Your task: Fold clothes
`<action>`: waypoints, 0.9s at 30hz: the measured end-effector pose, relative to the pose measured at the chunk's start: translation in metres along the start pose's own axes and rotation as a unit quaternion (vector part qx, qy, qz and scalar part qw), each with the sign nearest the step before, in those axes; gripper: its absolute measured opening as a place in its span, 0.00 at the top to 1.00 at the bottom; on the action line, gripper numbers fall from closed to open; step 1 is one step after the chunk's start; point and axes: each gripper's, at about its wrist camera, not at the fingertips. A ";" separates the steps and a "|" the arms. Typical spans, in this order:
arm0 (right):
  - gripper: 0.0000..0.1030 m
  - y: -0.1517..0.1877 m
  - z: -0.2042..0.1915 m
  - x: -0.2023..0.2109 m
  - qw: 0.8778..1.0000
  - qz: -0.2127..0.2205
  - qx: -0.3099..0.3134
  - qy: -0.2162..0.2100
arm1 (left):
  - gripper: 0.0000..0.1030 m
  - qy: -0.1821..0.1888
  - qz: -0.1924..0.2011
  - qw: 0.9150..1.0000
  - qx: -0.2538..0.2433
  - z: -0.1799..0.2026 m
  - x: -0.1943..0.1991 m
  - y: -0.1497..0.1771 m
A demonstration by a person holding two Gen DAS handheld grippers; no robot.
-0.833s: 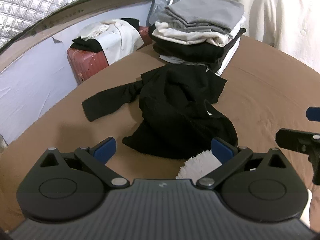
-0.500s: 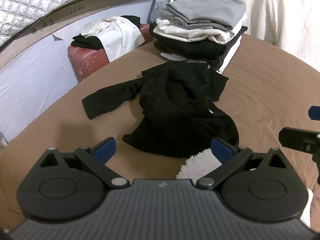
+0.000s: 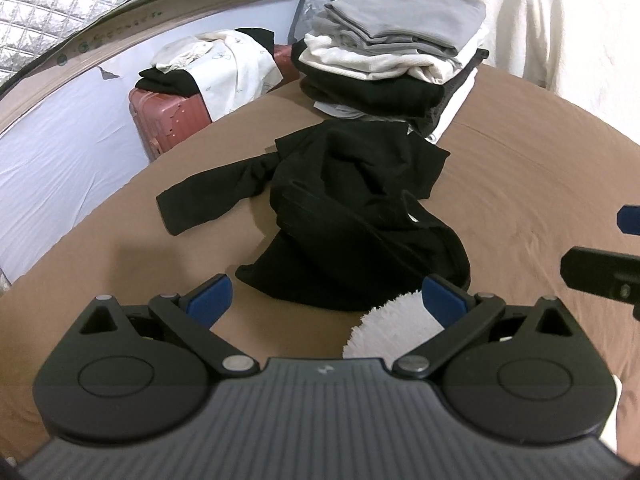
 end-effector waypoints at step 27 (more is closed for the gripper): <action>0.15 0.001 0.001 -0.001 1.000 -0.004 -0.004 -0.007 | 0.00 -0.002 -0.004 1.000 -0.006 0.003 -0.004 0.001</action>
Point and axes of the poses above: each gripper's, at about its wrist camera, not at the fingertips, and x roughly against the way its jaws point, z to its right, y to its underside, and after that the axes turned 9 degrees about -z, right-handed
